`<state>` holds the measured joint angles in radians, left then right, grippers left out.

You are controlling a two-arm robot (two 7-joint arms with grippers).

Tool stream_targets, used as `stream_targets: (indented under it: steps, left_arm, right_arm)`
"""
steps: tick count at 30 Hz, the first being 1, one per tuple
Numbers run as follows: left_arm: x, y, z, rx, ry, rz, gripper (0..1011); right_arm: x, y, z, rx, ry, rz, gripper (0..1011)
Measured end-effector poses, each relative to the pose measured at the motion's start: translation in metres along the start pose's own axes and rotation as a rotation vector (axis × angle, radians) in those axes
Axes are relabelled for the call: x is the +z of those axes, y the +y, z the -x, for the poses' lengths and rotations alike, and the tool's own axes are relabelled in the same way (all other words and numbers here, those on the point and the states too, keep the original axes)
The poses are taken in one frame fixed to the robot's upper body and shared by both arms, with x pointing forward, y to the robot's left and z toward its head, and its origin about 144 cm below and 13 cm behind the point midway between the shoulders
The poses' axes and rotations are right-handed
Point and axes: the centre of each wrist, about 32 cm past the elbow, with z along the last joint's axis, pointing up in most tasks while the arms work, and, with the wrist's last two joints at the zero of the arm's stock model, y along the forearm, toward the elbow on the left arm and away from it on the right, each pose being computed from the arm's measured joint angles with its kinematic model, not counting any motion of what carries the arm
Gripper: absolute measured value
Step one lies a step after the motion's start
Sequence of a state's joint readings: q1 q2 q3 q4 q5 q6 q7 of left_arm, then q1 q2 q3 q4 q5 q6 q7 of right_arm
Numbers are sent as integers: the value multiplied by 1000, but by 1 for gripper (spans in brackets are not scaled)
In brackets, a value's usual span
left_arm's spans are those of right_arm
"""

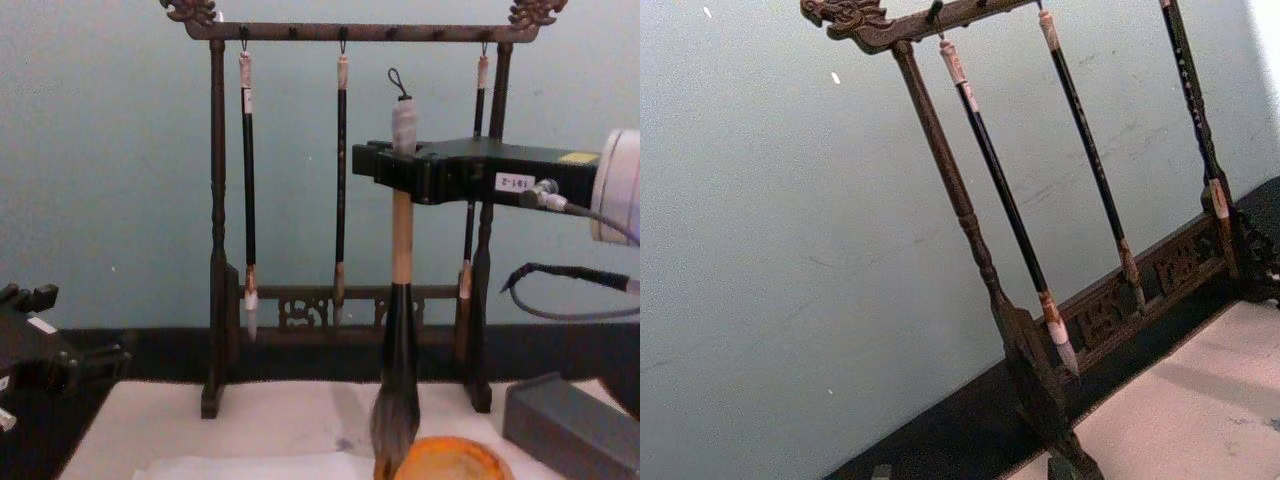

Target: Pick up the brush from the inkstone, write on the paper, then place the brush back to its original position.

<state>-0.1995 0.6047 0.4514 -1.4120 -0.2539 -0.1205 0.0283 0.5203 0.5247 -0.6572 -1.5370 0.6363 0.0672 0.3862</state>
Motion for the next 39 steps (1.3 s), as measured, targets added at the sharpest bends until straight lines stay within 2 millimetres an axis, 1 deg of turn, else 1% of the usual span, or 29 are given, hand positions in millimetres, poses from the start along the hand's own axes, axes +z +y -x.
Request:
stream_targets:
  steps: [4,9,17,19,23,31,39]
  left_arm:
    - [0,0,0,0,0,0,1010]
    - [0,0,0,0,0,0,1010]
    - [0,0,0,0,0,0,1010]
    - [0,0,0,0,0,0,1010]
    - [0,0,0,0,0,0,1009]
    - [0,0,0,0,0,0,1010]
    - [0,0,0,0,0,0,1010]
  right_arm:
    - [-3,2,0,10,5,-7,150]
    - [-2,9,2,43,-6,-16,150]
    - [-4,17,15,101,-3,-4,151]
    - [-6,20,21,124,6,-1,151]
    - [-10,23,27,143,17,-2,151]
    - [-16,23,30,153,25,9,150]
    - [-14,18,28,132,-1,43,151]
